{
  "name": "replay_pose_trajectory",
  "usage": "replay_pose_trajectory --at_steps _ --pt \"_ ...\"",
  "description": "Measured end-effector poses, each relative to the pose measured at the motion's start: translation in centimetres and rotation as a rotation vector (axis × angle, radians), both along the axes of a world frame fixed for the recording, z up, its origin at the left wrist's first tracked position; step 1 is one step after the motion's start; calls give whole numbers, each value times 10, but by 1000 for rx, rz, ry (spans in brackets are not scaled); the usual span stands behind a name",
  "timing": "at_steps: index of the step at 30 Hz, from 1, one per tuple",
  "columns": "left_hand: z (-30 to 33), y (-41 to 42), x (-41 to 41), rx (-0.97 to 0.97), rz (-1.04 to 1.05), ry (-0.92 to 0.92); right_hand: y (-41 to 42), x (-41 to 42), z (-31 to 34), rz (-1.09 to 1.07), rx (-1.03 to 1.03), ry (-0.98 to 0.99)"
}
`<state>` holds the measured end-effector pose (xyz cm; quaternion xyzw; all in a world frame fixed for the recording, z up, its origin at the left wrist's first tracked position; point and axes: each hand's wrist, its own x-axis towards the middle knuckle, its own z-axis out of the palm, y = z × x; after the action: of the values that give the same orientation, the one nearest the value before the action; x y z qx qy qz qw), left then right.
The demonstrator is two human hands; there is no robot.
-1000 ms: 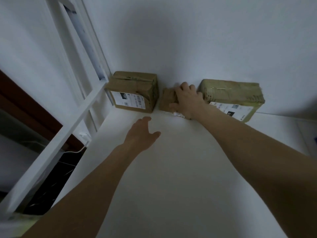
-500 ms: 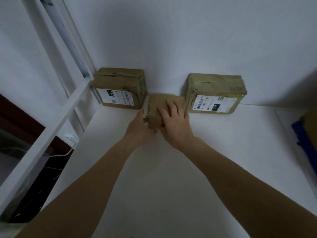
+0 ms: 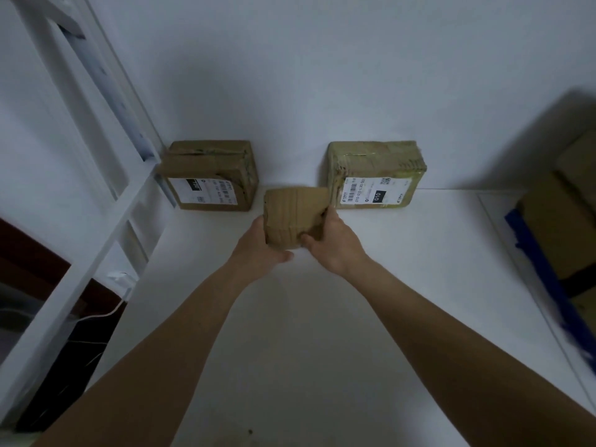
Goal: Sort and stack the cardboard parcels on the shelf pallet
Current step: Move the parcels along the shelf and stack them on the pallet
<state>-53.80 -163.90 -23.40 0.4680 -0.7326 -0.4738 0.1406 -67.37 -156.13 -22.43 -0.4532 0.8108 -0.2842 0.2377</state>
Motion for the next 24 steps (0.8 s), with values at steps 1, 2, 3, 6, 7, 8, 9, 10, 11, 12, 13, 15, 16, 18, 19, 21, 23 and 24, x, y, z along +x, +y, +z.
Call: replay_pose_trajectory --at_steps 1,2,3,6,7,8,9,10,11,12,13,15,16,18,19,21,23,24 --pt "2 4 2 -5 -11 1 5 3 2 1 2 19" --pt "5 8 4 -11 -21 4 10 5 4 0 4 36" --pt "8 13 7 -16 -31 7 15 9 6 -6 4 49" --pt "17 26 14 -26 -69 10 30 18 11 -43 15 68" --pt "19 31 16 -27 -82 12 35 22 13 -55 22 73" --pt "22 34 19 -30 -92 15 39 25 14 -64 26 80" --pt "25 38 22 -37 -96 14 43 29 15 -70 26 90" --pt "28 42 25 -48 -97 8 47 33 16 -74 28 102" --pt "31 46 28 -60 -96 2 50 37 18 -74 29 111" --pt "34 49 32 -71 -95 2 53 40 20 -74 29 116" --pt "37 52 35 -78 -94 4 56 44 23 -76 23 115" --pt "44 57 42 -94 -104 11 63 50 31 -92 0 108" --pt "48 59 44 -106 -117 17 67 52 35 -106 -12 107" --pt "56 63 45 -131 -148 29 78 56 44 -141 -31 109" --pt "59 66 45 -144 -166 33 85 56 48 -163 -40 112" --pt "64 75 41 -168 -202 46 101 56 54 -209 -53 121" --pt "70 88 36 -179 -237 64 120 53 60 -251 -60 136" --pt "72 96 33 -182 -257 70 130 51 62 -268 -59 143"
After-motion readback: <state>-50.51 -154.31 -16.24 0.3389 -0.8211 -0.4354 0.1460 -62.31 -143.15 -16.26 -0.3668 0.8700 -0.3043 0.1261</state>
